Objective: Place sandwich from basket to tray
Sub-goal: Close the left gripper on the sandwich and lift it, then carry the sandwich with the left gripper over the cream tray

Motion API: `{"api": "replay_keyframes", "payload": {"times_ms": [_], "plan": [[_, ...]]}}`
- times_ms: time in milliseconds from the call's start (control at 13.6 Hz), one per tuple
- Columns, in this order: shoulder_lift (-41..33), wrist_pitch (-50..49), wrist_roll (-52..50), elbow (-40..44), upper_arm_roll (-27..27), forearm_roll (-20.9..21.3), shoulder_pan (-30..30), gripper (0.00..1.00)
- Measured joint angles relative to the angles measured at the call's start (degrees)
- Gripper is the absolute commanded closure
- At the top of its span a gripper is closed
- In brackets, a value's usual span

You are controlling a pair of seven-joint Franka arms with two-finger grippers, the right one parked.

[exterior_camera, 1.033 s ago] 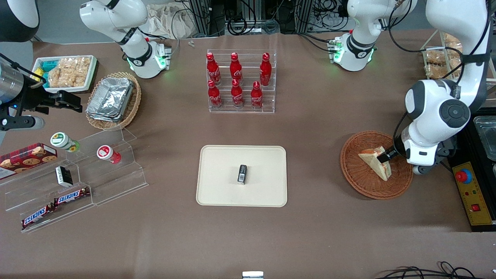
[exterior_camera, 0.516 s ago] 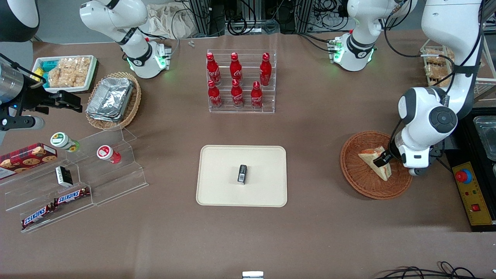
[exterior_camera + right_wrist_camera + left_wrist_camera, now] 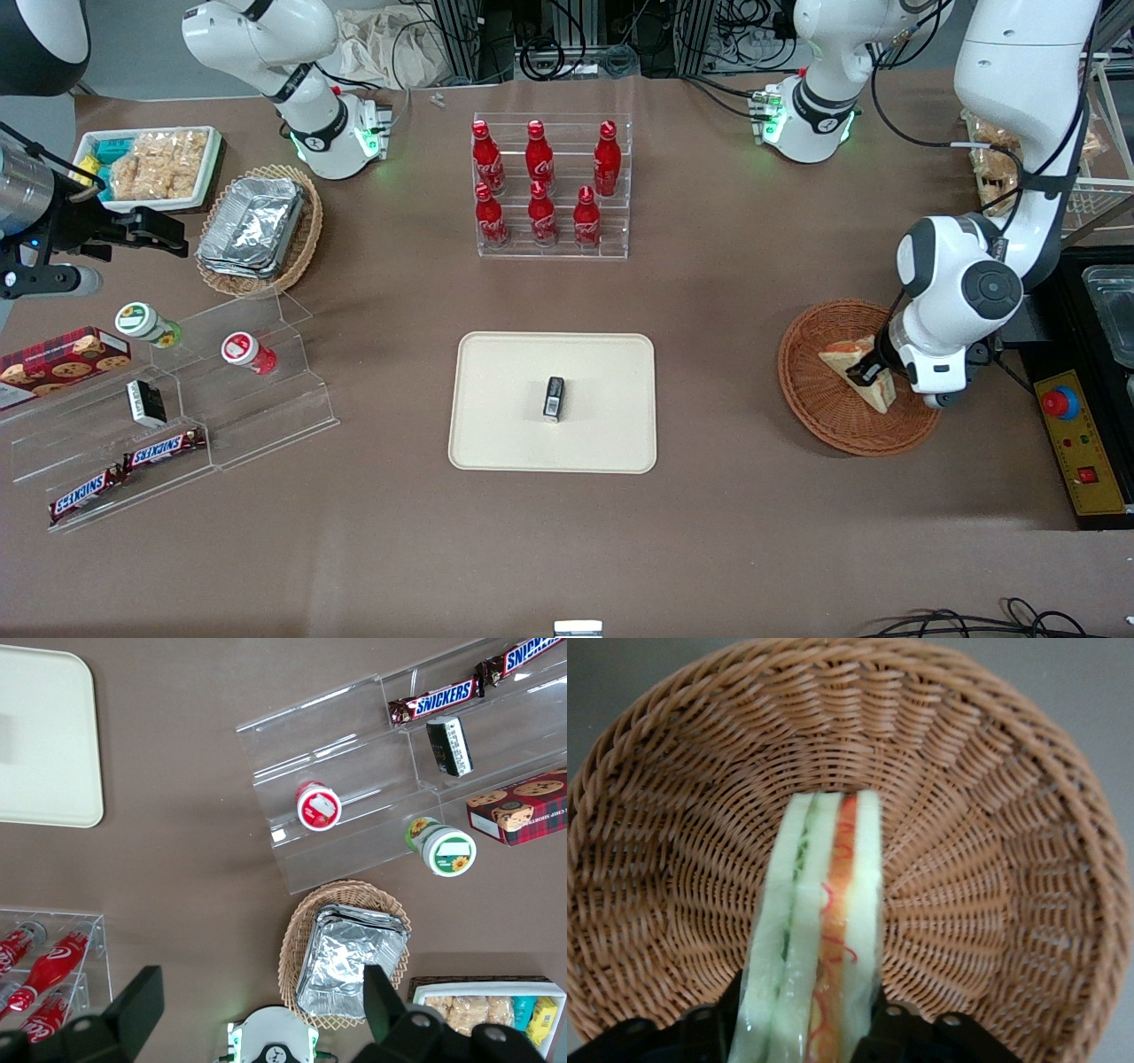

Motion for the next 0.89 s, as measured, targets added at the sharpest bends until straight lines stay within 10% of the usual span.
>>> {"api": "replay_keyframes", "payload": {"times_ms": [369,885], "plan": [[-1.3,-2.1,-0.9,2.2,-0.1,0.6,0.0,1.0],[-6.1,-38.2,4.5,25.5,-4.1,0.9,-0.2,1.0]]}}
